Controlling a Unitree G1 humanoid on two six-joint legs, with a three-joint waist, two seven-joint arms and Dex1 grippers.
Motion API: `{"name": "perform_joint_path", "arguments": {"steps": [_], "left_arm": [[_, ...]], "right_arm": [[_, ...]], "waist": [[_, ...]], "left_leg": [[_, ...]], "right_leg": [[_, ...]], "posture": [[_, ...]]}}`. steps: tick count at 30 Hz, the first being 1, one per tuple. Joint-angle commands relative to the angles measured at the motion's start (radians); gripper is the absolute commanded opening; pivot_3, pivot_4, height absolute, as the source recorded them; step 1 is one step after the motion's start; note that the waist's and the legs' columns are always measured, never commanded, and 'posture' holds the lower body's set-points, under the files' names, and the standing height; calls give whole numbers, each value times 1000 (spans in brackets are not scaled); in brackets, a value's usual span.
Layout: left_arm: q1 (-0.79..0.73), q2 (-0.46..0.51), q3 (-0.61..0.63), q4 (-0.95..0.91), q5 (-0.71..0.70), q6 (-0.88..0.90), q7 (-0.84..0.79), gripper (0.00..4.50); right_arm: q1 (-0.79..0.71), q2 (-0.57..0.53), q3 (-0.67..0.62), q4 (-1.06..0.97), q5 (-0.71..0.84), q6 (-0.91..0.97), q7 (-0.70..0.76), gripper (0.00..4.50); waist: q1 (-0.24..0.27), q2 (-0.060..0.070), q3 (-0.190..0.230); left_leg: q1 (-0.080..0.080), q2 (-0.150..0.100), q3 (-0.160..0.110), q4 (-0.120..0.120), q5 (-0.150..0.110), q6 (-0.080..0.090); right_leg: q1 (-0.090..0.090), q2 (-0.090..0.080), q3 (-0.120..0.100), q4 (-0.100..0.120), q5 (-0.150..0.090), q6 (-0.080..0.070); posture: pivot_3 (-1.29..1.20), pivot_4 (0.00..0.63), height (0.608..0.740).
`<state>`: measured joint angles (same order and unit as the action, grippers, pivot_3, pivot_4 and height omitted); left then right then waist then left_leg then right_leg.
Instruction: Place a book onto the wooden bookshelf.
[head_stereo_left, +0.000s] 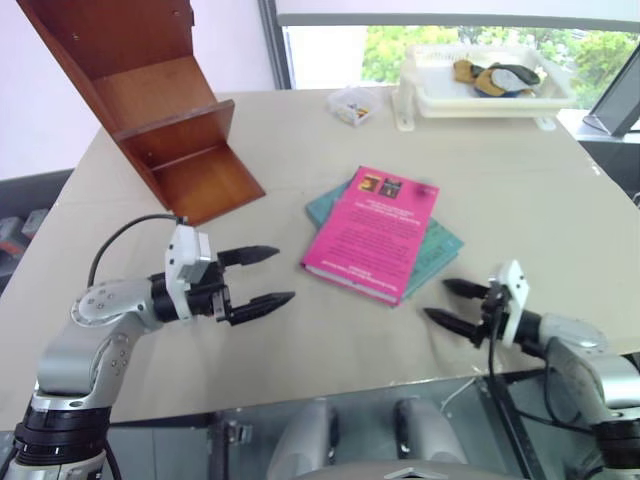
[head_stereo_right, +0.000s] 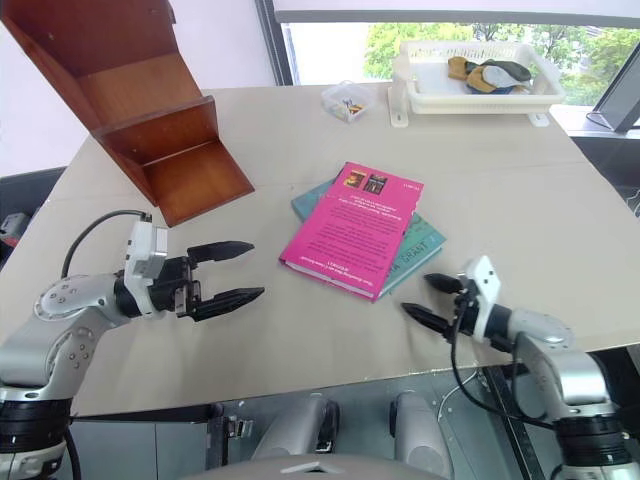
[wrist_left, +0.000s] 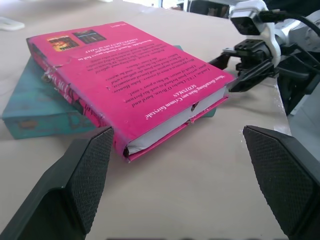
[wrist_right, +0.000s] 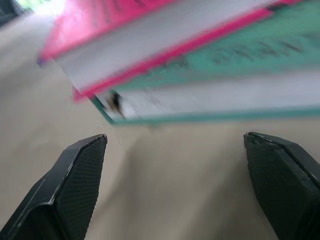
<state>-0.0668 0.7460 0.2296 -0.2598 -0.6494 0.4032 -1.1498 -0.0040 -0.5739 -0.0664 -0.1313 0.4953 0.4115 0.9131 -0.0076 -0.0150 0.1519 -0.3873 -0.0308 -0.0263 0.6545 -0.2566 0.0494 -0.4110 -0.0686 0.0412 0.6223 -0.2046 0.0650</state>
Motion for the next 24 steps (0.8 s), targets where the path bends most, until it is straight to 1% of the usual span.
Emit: {"name": "perform_joint_path", "arguments": {"steps": [1,3,6,9,12,15,17,19,21,24], "left_arm": [[-61,-23,65,39,-125,110,67,4461],[-103,-42,73,86,-172,184,122,4461],[-154,-75,54,128,-181,252,194,4461],[-218,-107,20,201,-197,350,241,4461],[-316,-146,5,316,-253,502,272,4461],[-399,-174,-6,404,-279,618,290,4461],[-476,-188,-19,521,-282,702,271,4461],[-565,-196,-27,680,-281,794,230,4461],[-623,-195,-31,788,-268,843,197,4461],[-735,-181,-84,995,-199,881,97,4461]], "right_arm": [[-10,-73,-104,52,4,-19,16,4500],[-35,-112,-150,96,-2,-34,12,4500],[-86,-142,-187,152,-21,-67,-6,4500],[-133,-147,-218,190,-8,-80,-1,4500],[-166,-141,-228,202,-1,-98,9,4500],[-187,-130,-254,163,52,-117,46,4500],[-167,-151,-273,83,101,-117,99,4500],[-126,-193,-306,-21,177,-53,149,4500],[-96,-226,-325,-79,229,3,169,4500],[-7,-332,-391,-209,359,137,246,4500]], "waist": [[0,0,0],[-1,0,0],[-7,0,0],[-8,-1,1],[-5,-1,1],[-4,-2,2],[-3,-2,2],[-3,-2,2],[-1,-2,2],[-5,-3,3]], "left_leg": [[0,0,0,0,0,0],[0,0,-1,1,0,0],[1,1,0,1,0,0],[1,2,0,1,0,0],[1,1,-1,1,0,0],[0,1,-1,1,0,0],[0,0,-1,1,0,0],[-1,0,-2,1,0,0],[-2,-1,-5,1,0,0],[-3,-1,-5,1,0,0]], "right_leg": [[0,0,0,0,0,0],[0,2,0,1,0,0],[0,4,0,2,2,4],[0,6,1,2,2,4],[0,6,0,3,2,4],[0,6,0,3,2,4],[0,5,0,3,2,4],[0,5,-1,3,2,4],[0,5,-3,3,2,4],[-1,5,-4,2,2,4]], "posture": [[0,150,740],[0,150,740],[0,150,740],[0,150,740],[0,150,740],[0,150,740],[0,150,740],[0,150,740],[0,150,740],[0,150,740]]}}
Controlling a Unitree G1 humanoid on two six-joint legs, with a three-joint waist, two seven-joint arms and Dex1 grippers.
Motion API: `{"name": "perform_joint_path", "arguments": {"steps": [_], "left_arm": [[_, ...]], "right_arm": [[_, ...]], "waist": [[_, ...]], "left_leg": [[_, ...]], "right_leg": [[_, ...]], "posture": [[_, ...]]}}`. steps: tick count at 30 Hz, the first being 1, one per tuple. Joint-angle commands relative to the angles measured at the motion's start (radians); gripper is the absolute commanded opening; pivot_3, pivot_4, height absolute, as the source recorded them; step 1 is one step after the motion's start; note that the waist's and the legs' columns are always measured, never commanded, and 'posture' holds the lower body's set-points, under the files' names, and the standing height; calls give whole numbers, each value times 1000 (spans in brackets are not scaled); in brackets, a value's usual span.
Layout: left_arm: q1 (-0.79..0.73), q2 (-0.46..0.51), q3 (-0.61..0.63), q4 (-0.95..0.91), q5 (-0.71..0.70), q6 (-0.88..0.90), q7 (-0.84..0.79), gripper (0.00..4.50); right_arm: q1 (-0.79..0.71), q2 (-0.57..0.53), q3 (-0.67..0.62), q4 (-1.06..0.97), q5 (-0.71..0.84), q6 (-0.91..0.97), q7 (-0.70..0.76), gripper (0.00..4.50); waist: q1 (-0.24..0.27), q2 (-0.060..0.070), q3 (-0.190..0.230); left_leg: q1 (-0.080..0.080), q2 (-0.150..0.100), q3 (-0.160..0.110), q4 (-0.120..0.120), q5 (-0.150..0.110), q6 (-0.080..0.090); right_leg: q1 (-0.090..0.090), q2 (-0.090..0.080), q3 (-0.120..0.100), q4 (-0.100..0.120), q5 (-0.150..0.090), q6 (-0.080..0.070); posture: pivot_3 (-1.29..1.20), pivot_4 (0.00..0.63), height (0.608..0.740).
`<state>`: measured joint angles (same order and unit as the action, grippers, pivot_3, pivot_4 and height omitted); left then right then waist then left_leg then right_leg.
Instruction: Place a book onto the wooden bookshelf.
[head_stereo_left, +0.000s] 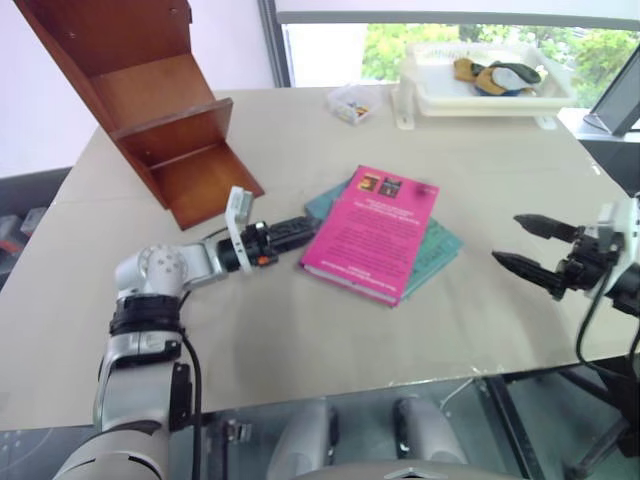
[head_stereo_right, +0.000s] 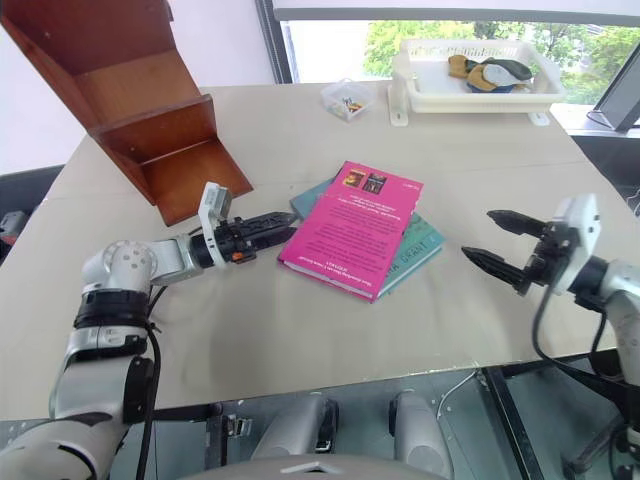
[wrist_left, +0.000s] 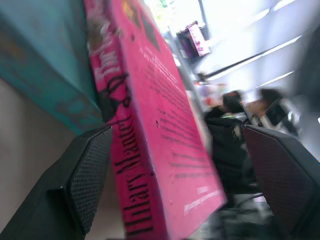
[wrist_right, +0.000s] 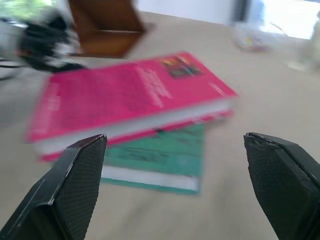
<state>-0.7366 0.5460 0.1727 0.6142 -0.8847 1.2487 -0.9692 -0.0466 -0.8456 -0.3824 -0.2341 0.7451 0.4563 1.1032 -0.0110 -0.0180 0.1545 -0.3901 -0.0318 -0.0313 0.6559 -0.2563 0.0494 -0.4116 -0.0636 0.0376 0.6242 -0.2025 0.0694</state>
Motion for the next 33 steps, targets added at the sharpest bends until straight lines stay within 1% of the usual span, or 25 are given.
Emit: {"name": "perform_joint_path", "arguments": {"steps": [1,3,6,8,11,15,20,28,29,30,31,33], "left_arm": [[-99,24,-43,182,58,45,-119,4461],[-157,31,-89,289,106,66,-201,4461],[-216,26,-223,402,225,41,-370,4461],[-257,5,-284,470,294,15,-467,4461],[-296,-28,-338,546,375,-33,-567,4461],[-326,-77,-353,625,462,-101,-632,4461],[-346,-132,-315,681,534,-170,-642,4461],[-356,-175,-258,694,587,-251,-645,4461],[-357,-177,-249,697,592,-255,-645,3941],[-358,-178,-240,699,596,-258,-645,3656],[-359,-178,-233,700,599,-256,-645,3212],[-359,-177,-227,699,600,-250,-645,2150]], "right_arm": [[61,-88,-101,-141,154,134,72,4500],[97,-125,-144,-196,225,193,86,4500],[122,-155,-181,-263,292,247,76,4500],[130,-157,-197,-303,328,268,60,4500],[146,-156,-221,-345,357,286,41,4500],[181,-143,-271,-375,397,301,22,4500],[234,-127,-325,-402,425,302,7,4500],[250,-120,-327,-407,416,286,-13,4500],[246,-121,-324,-405,415,285,-14,4500],[242,-123,-321,-401,413,283,-13,4500],[238,-126,-320,-396,409,281,-11,4500],[233,-129,-319,-389,405,280,-7,4500]], "waist": [[0,0,0],[-3,-1,1],[-3,-1,1],[-2,-2,1],[0,-2,1],[13,-2,1],[29,-2,1],[29,-2,1],[28,-2,1],[27,-3,1],[26,-3,1],[26,-3,1]], "left_leg": [[0,0,0,0,0,0],[-1,0,-1,1,0,0],[-1,0,-1,1,0,0],[-2,0,-1,2,0,0],[-5,1,-2,5,0,0],[-9,0,-4,9,-1,1],[-10,-1,-5,12,-1,1],[-10,-1,-6,13,-1,2],[-10,-1,-6,13,-1,2],[-10,-1,-6,13,-1,2],[-10,-1,-6,13,-1,2],[-10,-1,-6,13,-1,2]], "right_leg": [[0,0,-1,0,0,0],[0,0,-1,0,0,0],[0,0,-2,0,0,0],[0,0,-2,0,0,0],[-1,-1,-3,0,0,0],[-1,-3,-6,0,0,0],[-1,-5,-7,0,0,0],[0,-6,-8,0,0,1],[0,-6,-8,0,0,1],[0,-6,-8,0,0,1],[0,-6,-9,0,0,1],[0,-6,-9,0,0,1]], "posture": [[0,150,740],[0,150,740],[0,150,740],[0,150,740],[0,150,740],[0,150,740],[0,150,740],[0,150,740],[0,150,740],[0,150,740],[0,150,740],[0,150,740]]}}
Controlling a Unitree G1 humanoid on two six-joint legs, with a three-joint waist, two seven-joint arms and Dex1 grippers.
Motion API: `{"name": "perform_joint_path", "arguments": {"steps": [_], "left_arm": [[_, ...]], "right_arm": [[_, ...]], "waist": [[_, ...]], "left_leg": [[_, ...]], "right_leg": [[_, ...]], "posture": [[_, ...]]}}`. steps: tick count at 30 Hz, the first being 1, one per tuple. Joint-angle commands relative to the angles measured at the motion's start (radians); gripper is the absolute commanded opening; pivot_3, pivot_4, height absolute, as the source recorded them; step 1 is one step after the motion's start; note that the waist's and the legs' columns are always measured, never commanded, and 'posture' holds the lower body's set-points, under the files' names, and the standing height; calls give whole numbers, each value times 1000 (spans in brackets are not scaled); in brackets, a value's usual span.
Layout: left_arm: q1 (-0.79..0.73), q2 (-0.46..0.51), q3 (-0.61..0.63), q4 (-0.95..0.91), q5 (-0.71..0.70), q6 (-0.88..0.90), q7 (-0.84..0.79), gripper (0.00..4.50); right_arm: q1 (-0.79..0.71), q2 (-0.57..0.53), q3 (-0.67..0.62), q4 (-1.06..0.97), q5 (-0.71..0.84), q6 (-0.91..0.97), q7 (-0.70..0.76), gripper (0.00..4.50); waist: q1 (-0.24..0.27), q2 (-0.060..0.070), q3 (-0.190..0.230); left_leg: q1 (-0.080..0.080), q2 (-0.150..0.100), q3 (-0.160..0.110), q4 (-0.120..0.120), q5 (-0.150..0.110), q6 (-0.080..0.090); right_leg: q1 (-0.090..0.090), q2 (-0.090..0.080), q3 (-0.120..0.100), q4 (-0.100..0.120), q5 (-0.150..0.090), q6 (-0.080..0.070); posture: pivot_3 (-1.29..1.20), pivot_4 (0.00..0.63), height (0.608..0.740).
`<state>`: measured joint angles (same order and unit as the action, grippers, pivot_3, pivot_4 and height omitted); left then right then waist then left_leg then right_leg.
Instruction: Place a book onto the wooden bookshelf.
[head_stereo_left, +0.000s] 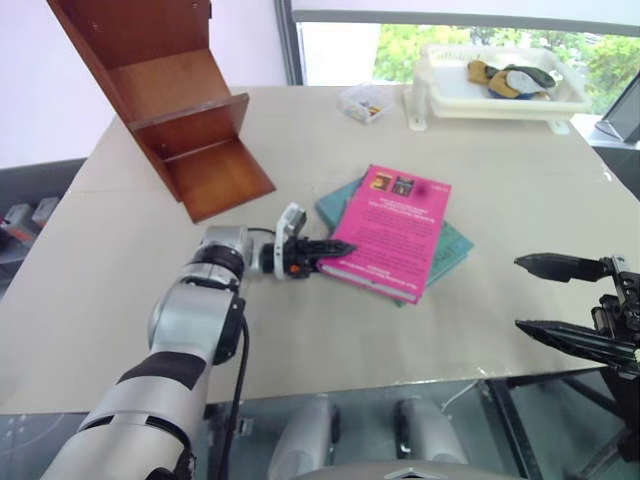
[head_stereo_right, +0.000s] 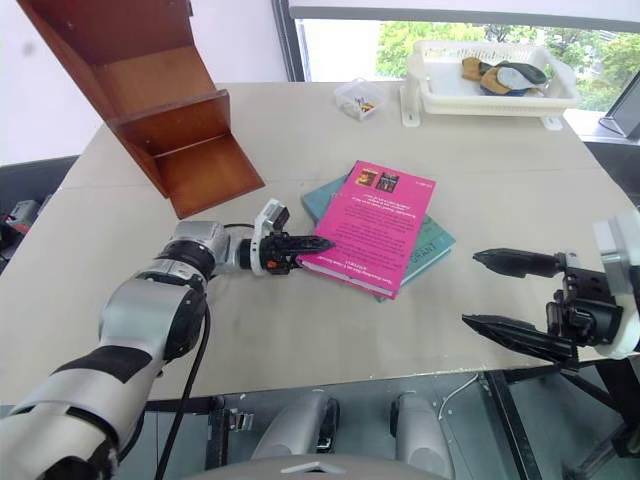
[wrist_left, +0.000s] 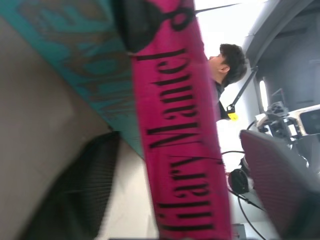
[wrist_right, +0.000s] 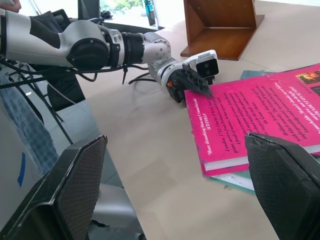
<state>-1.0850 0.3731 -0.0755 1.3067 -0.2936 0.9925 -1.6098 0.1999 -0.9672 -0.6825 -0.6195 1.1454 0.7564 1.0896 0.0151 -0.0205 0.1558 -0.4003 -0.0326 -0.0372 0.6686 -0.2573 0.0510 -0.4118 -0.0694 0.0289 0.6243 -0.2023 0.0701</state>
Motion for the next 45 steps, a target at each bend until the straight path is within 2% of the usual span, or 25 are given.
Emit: {"name": "perform_joint_path", "arguments": {"steps": [1,3,5,11,15,18,25,29,32,37,45], "left_arm": [[-9,-2,24,3,6,12,-5,1644],[-6,3,35,-3,-4,15,-5,832],[-6,12,58,-13,-28,31,-5,234],[25,86,39,-165,-207,110,-5,219],[67,160,-11,-368,-306,93,-5,219],[122,223,-60,-582,-302,-11,-5,219],[136,296,6,-929,-176,-291,134,219],[120,400,-5,-1082,-81,-485,139,219],[82,454,-19,-1111,30,-673,175,219],[11,529,-44,-1134,187,-886,227,219],[-55,668,9,-1157,336,-1009,324,219]], "right_arm": [[-16,-8,-18,-2,3,-20,7,4500],[-19,-8,-15,1,1,-19,10,4500],[-21,-8,-8,6,-5,-21,15,4500],[-35,24,4,52,-22,-57,37,4500],[-72,73,13,107,-25,-93,33,4500],[-85,72,24,140,-45,-106,55,4500],[-186,52,52,302,-55,-118,140,4500],[-259,56,110,397,-91,-139,193,4500],[-324,64,163,458,-129,-162,225,4500],[-425,87,239,531,-166,-182,262,4500],[-553,94,317,663,-241,-217,338,4500]], "waist": [[0,0,0],[0,0,0],[0,0,0],[-6,-1,1],[-4,-2,1],[-2,-2,2],[1,-1,2],[-6,-1,2],[-5,0,2],[-1,0,3],[-5,0,4]], "left_leg": [[0,0,0,0,0,0],[0,0,-1,0,0,0],[0,0,-1,0,0,0],[0,1,-1,0,0,0],[0,1,-1,0,0,0],[0,1,-1,-1,0,0],[-2,1,-2,-1,0,-1],[-3,1,0,-4,0,-1],[-2,1,3,-5,0,-1],[-2,0,3,-4,0,-1],[-2,0,3,-2,0,0]], "right_leg": [[0,0,0,0,0,0],[0,0,-1,0,0,0],[0,0,-1,0,0,0],[0,1,-1,1,0,0],[-1,-1,0,1,0,0],[-1,-4,1,0,0,0],[-2,-8,5,-2,0,-1],[-5,-7,6,-2,0,-1],[-6,-5,5,-2,0,-1],[-5,-1,4,-2,0,-1],[-4,2,2,-1,0,0]], "posture": [[0,150,740],[0,150,740],[0,150,740],[0,150,740],[0,150,740],[0,150,740],[0,150,740],[0,150,740],[0,150,740],[0,150,740],[0,150,740]]}}
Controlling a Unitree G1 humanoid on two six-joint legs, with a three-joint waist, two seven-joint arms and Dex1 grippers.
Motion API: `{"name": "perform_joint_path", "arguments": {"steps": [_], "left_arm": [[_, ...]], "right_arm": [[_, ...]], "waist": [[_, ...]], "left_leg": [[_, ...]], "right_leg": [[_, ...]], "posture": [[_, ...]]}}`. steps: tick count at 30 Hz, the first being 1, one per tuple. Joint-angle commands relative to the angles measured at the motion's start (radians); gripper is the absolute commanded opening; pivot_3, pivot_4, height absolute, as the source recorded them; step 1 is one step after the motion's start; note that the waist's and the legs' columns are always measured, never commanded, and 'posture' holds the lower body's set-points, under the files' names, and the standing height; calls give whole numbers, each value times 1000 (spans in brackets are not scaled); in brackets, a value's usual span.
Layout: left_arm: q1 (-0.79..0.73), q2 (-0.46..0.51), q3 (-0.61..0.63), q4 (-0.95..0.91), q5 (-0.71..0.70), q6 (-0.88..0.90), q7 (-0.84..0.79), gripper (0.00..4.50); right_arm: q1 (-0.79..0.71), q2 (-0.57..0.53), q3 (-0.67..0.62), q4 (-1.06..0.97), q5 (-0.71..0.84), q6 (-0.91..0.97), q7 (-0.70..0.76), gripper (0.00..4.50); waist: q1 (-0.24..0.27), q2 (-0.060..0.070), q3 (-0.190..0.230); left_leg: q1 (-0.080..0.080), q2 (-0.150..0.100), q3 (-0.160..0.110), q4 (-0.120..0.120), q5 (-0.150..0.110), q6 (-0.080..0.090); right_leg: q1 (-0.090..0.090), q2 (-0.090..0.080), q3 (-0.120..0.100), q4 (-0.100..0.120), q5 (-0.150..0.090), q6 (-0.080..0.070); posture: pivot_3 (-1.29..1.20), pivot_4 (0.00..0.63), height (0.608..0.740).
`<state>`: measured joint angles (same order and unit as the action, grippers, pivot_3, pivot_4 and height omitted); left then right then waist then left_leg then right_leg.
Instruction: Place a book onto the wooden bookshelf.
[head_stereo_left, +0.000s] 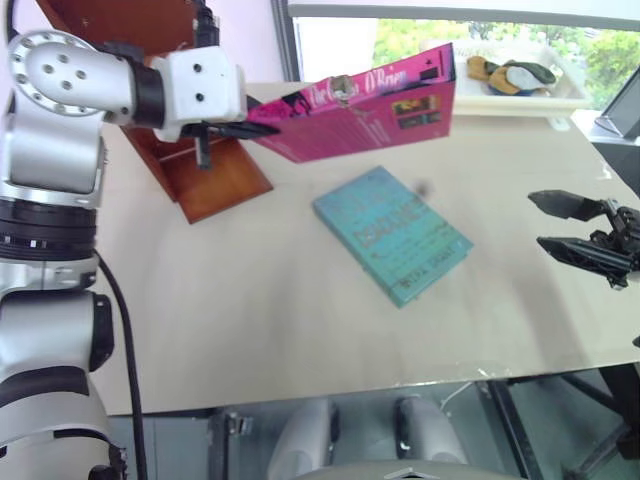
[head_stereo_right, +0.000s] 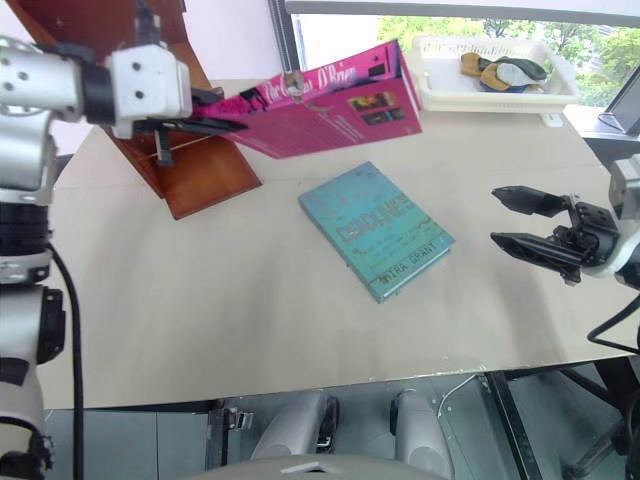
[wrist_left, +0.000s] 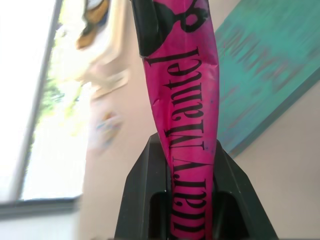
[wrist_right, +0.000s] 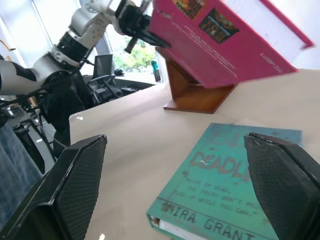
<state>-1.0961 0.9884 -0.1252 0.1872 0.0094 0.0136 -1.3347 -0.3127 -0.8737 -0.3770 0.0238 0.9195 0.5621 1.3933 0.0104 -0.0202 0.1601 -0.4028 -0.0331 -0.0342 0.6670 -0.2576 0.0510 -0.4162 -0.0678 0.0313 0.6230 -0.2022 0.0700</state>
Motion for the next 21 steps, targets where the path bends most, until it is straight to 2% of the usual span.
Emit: {"name": "perform_joint_path", "arguments": {"steps": [1,10,18,21], "left_arm": [[-48,70,66,-36,46,-37,65,219],[-57,181,72,87,214,-181,259,219],[146,347,145,-14,224,23,208,219],[205,375,160,-39,218,81,197,219]], "right_arm": [[-58,3,20,32,-21,-25,43,4500],[-201,34,108,135,-86,-48,108,4500],[-256,42,126,205,-125,-68,147,4500],[-280,51,129,230,-130,-69,159,4500]], "waist": [[-2,0,0],[-17,1,4],[-25,0,9],[-27,1,9]], "left_leg": [[0,0,0,0,0,0],[3,2,-1,1,0,0],[2,2,-1,1,0,0],[3,3,0,1,0,0]], "right_leg": [[0,0,0,1,0,0],[3,3,-1,3,0,0],[2,3,-1,3,0,0],[2,3,-1,3,0,0]], "posture": [[0,150,740],[0,150,740],[0,150,740],[0,150,740]]}}
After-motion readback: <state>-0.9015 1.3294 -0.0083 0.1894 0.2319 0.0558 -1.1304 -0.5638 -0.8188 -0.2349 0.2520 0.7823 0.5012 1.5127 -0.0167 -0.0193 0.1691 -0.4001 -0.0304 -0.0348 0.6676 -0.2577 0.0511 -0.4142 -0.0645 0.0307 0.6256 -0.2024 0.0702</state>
